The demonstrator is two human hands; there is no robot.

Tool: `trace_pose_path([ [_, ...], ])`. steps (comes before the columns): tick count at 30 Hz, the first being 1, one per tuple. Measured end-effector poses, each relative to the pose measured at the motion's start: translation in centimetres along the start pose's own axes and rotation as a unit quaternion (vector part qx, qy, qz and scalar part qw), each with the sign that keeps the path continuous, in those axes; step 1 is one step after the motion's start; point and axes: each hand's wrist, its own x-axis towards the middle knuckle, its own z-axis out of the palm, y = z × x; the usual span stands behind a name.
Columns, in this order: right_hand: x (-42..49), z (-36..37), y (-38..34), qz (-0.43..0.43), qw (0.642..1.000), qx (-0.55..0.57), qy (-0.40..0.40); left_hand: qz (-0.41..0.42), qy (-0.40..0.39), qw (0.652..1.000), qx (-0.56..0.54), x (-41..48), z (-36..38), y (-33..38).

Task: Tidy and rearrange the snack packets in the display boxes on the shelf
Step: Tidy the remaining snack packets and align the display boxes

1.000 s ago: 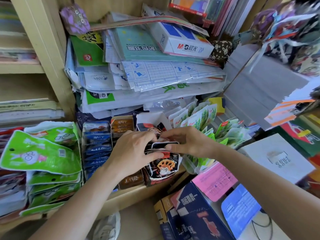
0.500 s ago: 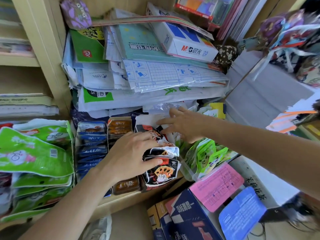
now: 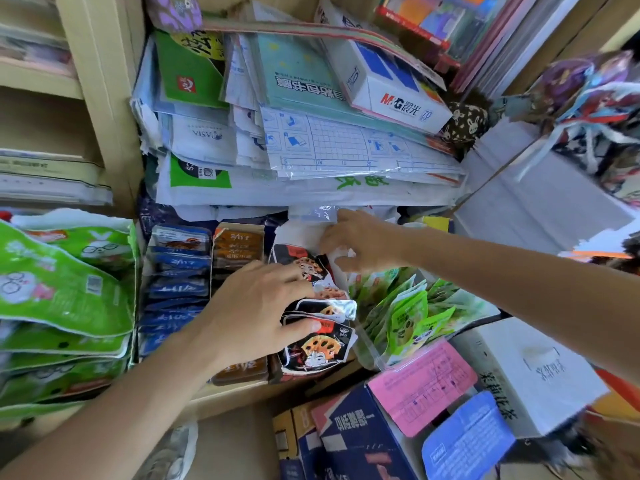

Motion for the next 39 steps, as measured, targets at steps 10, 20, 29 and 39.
trace_pose_path([
  [10, -0.5, 2.0, -2.0, 0.143, 0.983, -0.039, 0.107, -0.003, 0.013, 1.000, -0.011, 0.2, 0.1, 0.3],
  [20, 0.8, 2.4, -3.1, 0.168, 0.978, 0.032, 0.120, -0.011, -0.003, 1.000, -0.019, 0.1, 0.0, 0.4],
  [29, 0.9, 2.1, -2.7, 0.176, 0.978, 0.050, 0.100, -0.026, -0.016, 0.999, -0.011, 1.3, -0.2, 1.1],
  [39, 1.5, 2.6, -2.3, 0.171, 0.981, 0.044, 0.084, -0.033, -0.120, 0.989, 0.081, 3.1, 0.4, 1.3],
])
